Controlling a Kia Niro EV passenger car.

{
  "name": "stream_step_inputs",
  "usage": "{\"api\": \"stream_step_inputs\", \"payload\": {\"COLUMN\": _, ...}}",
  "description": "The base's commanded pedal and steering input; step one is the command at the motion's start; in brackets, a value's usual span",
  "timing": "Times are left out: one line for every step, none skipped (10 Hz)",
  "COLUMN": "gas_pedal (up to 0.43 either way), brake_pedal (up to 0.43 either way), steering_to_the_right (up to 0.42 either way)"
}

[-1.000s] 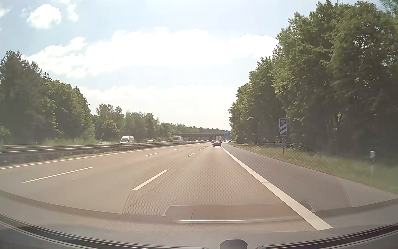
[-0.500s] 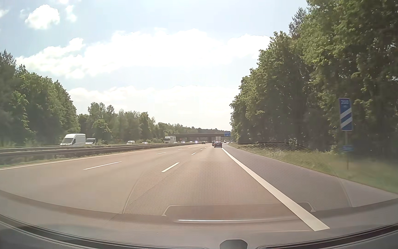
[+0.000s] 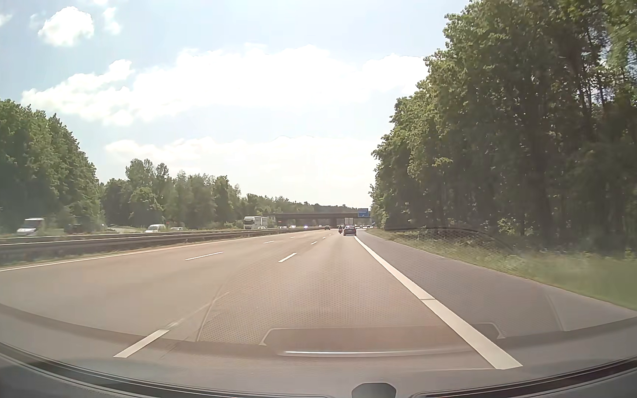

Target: Follow the waypoints while adhering to traffic rules and regulations

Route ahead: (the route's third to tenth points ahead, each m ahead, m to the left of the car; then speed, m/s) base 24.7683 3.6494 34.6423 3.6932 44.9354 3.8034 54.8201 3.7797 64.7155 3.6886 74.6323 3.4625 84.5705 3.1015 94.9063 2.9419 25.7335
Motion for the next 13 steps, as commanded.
{"api": "stream_step_inputs", "payload": {"gas_pedal": 0.110, "brake_pedal": 0.030, "steering_to_the_right": 0.002}}
{"api": "stream_step_inputs", "payload": {"gas_pedal": 0.110, "brake_pedal": 0.030, "steering_to_the_right": 0.003}}
{"api": "stream_step_inputs", "payload": {"gas_pedal": 0.110, "brake_pedal": 0.030, "steering_to_the_right": 0.003}}
{"api": "stream_step_inputs", "payload": {"gas_pedal": 0.110, "brake_pedal": 0.030, "steering_to_the_right": 0.002}}
{"api": "stream_step_inputs", "payload": {"gas_pedal": 0.110, "brake_pedal": 0.030, "steering_to_the_right": 0.003}}
{"api": "stream_step_inputs", "payload": {"gas_pedal": 0.110, "brake_pedal": 0.030, "steering_to_the_right": 0.002}}
{"api": "stream_step_inputs", "payload": {"gas_pedal": 0.110, "brake_pedal": 0.030, "steering_to_the_right": 0.002}}
{"api": "stream_step_inputs", "payload": {"gas_pedal": 0.110, "brake_pedal": 0.030, "steering_to_the_right": 0.002}}
{"api": "stream_step_inputs", "payload": {"gas_pedal": 0.110, "brake_pedal": 0.030, "steering_to_the_right": 0.002}}
{"api": "stream_step_inputs", "payload": {"gas_pedal": 0.110, "brake_pedal": 0.030, "steering_to_the_right": 0.001}}
{"api": "stream_step_inputs", "payload": {"gas_pedal": 0.110, "brake_pedal": 0.030, "steering_to_the_right": 0.002}}
{"api": "stream_step_inputs", "payload": {"gas_pedal": 0.110, "brake_pedal": 0.030, "steering_to_the_right": 0.002}}
{"api": "stream_step_inputs", "payload": {"gas_pedal": 0.110, "brake_pedal": 0.030, "steering_to_the_right": 0.001}}
